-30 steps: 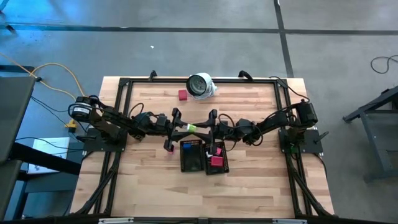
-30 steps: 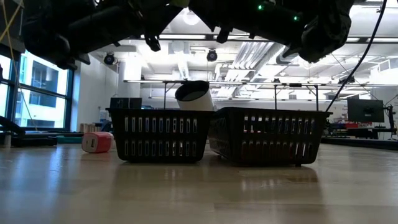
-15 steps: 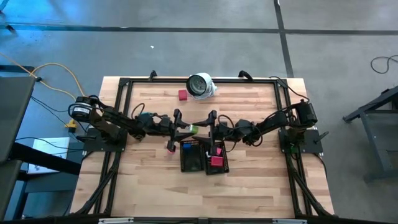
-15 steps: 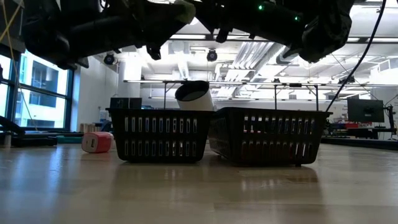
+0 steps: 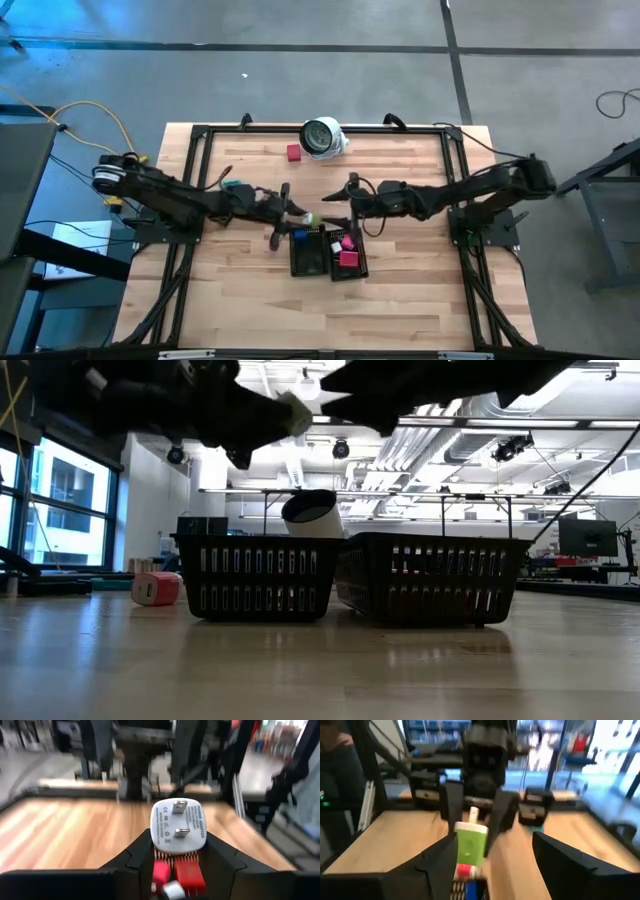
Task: Pick & Place Office items
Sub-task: Put the green charger adapter into the right black bin
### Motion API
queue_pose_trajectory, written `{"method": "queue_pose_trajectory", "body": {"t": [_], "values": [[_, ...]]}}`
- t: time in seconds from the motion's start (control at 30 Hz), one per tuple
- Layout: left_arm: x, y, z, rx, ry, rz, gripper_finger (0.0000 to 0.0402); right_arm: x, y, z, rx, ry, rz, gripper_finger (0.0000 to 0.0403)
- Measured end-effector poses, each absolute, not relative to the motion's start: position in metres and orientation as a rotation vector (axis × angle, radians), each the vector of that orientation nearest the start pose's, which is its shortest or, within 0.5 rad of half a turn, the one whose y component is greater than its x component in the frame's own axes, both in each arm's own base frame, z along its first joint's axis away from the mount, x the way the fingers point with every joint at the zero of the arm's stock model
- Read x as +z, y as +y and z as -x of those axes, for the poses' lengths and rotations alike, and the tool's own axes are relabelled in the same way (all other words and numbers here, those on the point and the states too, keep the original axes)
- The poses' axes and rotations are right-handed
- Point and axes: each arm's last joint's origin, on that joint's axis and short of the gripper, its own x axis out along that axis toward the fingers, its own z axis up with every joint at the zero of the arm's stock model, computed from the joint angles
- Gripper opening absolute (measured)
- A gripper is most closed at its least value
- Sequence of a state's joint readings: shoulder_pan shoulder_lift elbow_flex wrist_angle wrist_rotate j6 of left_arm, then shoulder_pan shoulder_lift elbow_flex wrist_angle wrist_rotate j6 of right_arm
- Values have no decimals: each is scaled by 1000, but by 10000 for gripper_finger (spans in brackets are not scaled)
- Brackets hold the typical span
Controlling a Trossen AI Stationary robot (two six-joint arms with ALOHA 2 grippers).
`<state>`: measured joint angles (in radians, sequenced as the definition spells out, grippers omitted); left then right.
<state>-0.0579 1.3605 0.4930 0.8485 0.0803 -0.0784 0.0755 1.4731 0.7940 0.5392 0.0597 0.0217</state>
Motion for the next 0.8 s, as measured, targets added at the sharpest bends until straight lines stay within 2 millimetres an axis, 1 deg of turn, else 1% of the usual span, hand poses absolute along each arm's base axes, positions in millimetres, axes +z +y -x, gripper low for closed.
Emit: {"method": "queue_pose_trajectory", "body": {"t": [0.07,0.17,0.3,0.4,0.8], "values": [[217,-18,-268,-130,113,77,119,246,21,-314,38,180,-58,242],[230,-20,-279,-124,200,58,119,242,21,-314,84,215,-120,243],[244,-22,-288,-112,269,22,119,234,21,-317,68,249,-132,243],[247,-24,-292,-93,283,5,119,236,20,-317,53,235,-130,243],[245,-23,-295,2,291,-2,119,237,20,-317,47,225,-131,243]]}}
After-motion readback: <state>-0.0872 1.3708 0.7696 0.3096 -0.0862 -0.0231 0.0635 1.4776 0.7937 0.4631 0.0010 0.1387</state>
